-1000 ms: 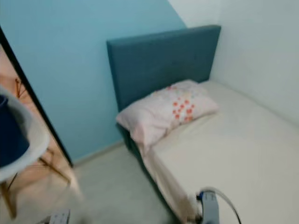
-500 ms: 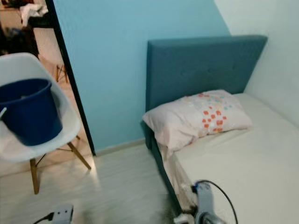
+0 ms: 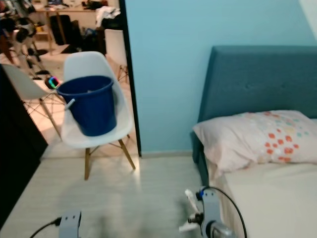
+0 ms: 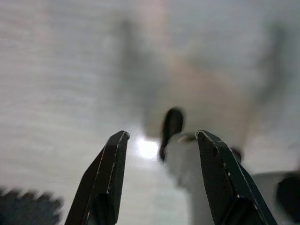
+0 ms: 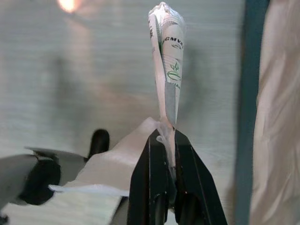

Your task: Clean up the room

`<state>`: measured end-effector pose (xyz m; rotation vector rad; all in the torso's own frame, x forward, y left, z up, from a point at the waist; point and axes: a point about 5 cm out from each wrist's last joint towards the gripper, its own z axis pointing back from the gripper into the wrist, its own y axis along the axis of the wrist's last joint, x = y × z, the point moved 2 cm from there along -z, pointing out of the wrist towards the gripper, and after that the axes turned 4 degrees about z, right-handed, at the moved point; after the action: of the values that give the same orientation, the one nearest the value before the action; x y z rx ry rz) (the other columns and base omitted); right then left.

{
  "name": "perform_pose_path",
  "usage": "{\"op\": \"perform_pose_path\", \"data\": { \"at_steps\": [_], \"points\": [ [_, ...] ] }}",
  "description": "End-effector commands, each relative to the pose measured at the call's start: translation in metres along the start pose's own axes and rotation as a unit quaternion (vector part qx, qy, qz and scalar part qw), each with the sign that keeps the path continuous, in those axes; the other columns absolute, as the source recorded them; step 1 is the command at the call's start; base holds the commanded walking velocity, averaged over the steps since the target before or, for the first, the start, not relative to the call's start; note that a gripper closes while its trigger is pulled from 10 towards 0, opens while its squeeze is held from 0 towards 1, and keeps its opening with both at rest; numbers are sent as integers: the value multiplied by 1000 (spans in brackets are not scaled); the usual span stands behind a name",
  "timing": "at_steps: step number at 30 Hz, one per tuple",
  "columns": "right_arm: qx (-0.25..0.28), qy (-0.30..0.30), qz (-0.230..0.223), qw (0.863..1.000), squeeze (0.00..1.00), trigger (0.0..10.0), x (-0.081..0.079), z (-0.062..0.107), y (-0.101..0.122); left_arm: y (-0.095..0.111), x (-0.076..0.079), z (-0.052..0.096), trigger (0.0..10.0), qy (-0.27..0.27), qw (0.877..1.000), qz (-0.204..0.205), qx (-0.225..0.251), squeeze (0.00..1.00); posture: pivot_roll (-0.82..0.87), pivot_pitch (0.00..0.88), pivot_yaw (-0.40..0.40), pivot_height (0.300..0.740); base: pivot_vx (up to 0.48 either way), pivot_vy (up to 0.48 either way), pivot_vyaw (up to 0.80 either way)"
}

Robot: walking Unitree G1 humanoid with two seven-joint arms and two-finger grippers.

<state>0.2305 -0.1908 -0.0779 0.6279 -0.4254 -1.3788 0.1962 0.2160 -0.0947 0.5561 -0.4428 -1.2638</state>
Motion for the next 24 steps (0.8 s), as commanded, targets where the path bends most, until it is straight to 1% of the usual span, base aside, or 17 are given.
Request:
{"op": "perform_pose_path", "data": {
  "at_steps": [1,5,9,10,11,12,15,17,18,20,21,22,24],
  "points": [
    [18,11,4,1000,0,10000,-7,-3,10,-7,-5,2,10000,5,1000,-6,-11,0,-2,0,-54,740,0,0,800],
    [27,22,7,999,0,10000,-10,-4,14,-11,-5,3,10000,3,1000,-9,-12,0,-3,0,-58,740,0,0,800],
    [37,37,20,998,0,10000,-13,-4,21,-11,-3,2,10000,1,1000,-5,-9,0,-1,0,-61,740,0,0,800],
    [46,48,29,997,0,10000,-16,-5,27,-9,0,2,10000,0,1000,-5,-6,0,0,0,-61,740,0,0,800],
    [46,48,29,997,0,10000,-16,-5,27,-9,0,2,10000,0,1000,-5,-6,0,0,0,-61,740,0,0,800],
    [58,64,38,996,0,10000,-21,-6,35,-6,2,1,10000,-3,1000,-4,0,0,0,0,-63,740,0,0,800],
    [65,74,44,994,0,10000,-24,-7,41,-3,3,1,10000,-5,1000,-3,4,0,0,0,-63,740,0,0,800],
    [80,106,76,988,0,10000,-36,-8,53,8,7,-1,10000,-10,1000,1,24,0,-4,0,-65,740,0,0,797],
    [80,106,76,988,0,10000,-36,-8,53,8,7,-1,10000,-10,1000,1,24,0,-4,0,-65,740,0,0,800],
    [94,129,99,982,0,10000,-45,-9,65,22,11,-2,10000,-18,999,10,47,0,-3,0,-66,740,0,0,794],
    [103,140,99,980,0,10000,-50,-9,71,30,13,-3,10000,-22,998,10,61,0,0,0,-68,740,0,0,431],
    [103,140,99,980,0,10000,-50,-9,71,30,13,-3,10000,-22,998,10,61,0,0,0,-68,740,0,0,431],
    [119,155,92,976,0,10000,-55,-9,81,43,16,-4,10000,-29,996,13,82,0,1,0,-69,740,277,0,0]
  ]
}}
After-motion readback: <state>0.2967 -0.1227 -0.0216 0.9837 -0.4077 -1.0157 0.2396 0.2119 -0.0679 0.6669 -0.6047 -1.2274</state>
